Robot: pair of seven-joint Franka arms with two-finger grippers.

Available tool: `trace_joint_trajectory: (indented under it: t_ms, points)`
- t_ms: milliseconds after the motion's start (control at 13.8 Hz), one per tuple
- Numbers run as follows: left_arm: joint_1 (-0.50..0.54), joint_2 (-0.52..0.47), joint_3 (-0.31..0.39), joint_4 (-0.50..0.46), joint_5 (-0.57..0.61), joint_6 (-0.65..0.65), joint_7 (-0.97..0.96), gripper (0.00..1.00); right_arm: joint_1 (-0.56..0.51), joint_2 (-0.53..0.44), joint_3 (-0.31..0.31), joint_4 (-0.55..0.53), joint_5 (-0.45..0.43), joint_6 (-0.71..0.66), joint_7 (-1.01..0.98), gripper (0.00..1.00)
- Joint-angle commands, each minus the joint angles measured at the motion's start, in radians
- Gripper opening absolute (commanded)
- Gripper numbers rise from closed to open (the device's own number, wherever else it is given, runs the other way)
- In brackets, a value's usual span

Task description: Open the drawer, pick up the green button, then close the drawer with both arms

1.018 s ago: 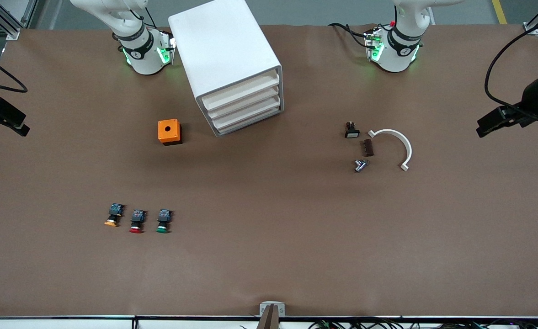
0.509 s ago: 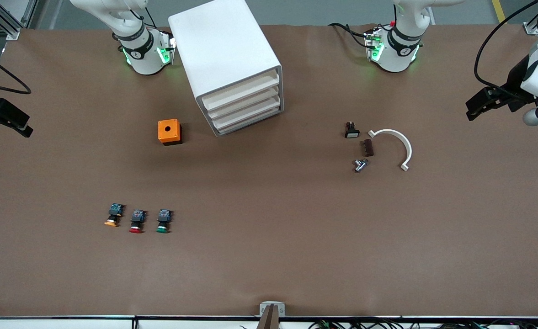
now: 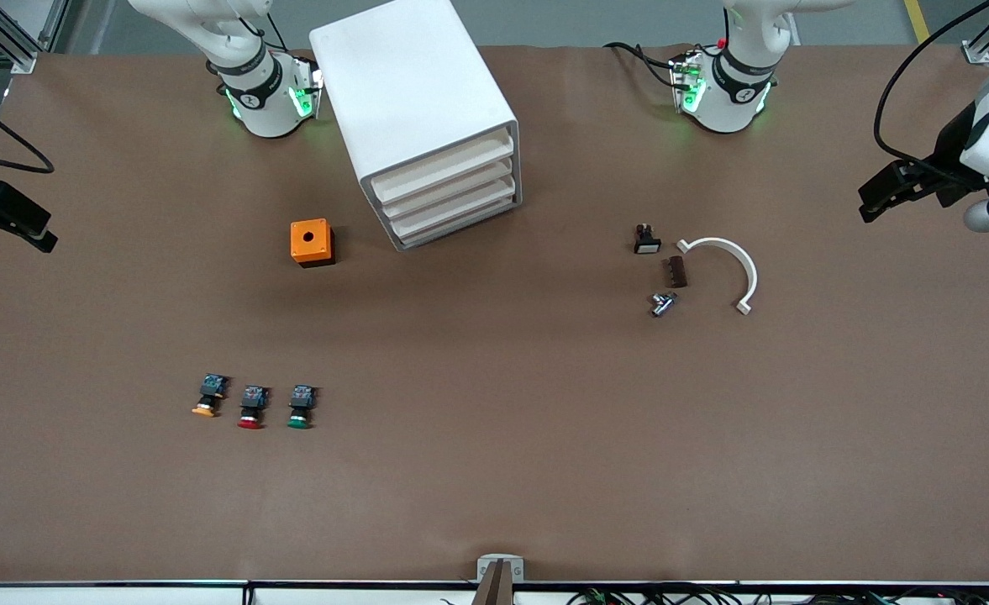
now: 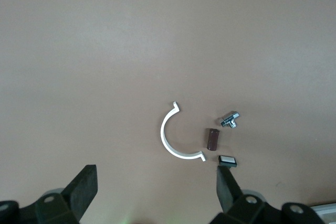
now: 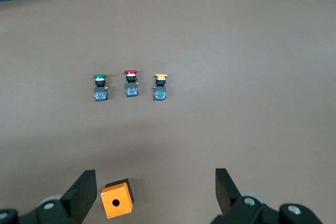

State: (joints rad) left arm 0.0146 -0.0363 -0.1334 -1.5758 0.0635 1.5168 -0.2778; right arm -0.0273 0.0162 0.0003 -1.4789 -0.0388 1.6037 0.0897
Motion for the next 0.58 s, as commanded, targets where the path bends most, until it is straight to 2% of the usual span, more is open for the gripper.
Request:
trace_joint_trajectory:
  t_ms: [0,509]
  points:
    - [0.001,-0.025,0.005,-0.012,-0.004,-0.023,0.022,1.0,0.007,-0.019,-0.028,-0.018,0.054,-0.001,-0.044,1.0]
    - [-0.005,-0.017,0.0,-0.01,-0.013,-0.037,0.063,1.0,0.007,-0.022,-0.031,-0.02,0.054,-0.001,-0.034,1.0]
